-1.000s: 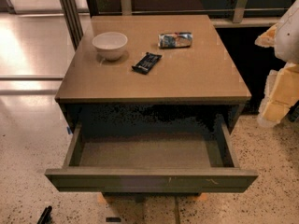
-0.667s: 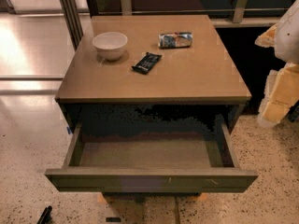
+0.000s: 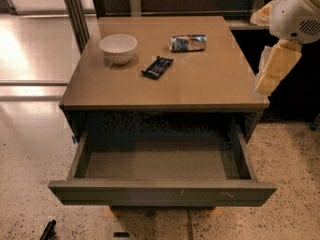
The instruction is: Place redbull can into top drawer
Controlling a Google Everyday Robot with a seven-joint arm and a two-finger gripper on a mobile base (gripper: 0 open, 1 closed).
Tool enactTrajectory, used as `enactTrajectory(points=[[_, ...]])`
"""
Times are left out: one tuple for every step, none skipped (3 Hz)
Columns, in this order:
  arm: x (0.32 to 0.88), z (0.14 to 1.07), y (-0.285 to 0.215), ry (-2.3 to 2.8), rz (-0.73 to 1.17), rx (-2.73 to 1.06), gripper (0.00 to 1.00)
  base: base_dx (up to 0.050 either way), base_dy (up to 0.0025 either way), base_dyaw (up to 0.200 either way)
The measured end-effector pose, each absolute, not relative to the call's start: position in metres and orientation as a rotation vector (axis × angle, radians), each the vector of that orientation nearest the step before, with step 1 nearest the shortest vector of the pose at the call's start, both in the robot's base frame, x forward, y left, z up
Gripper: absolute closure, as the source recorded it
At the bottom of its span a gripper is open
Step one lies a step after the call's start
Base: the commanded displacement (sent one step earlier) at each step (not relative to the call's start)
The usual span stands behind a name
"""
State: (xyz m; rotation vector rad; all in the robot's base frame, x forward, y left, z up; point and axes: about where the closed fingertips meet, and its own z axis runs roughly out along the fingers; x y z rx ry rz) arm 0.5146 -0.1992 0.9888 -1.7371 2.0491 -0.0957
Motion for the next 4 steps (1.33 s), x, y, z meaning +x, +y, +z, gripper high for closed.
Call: enactTrajectory(points=[[0.570, 0.999, -0.180, 1.937, -0.067, -1.788, 0.00, 0.000, 0.00000, 0.000], [0.622, 0.994, -0.160, 1.874, -0.026, -1.840, 0.00, 0.000, 0.00000, 0.000], [0.666, 0.986, -0.145, 1.861, 0.008, -1.837, 0.00, 0.000, 0.00000, 0.000], [0.675, 0.993, -0.145, 1.843, -0.009, -1.813, 0.00, 0.000, 0.00000, 0.000]])
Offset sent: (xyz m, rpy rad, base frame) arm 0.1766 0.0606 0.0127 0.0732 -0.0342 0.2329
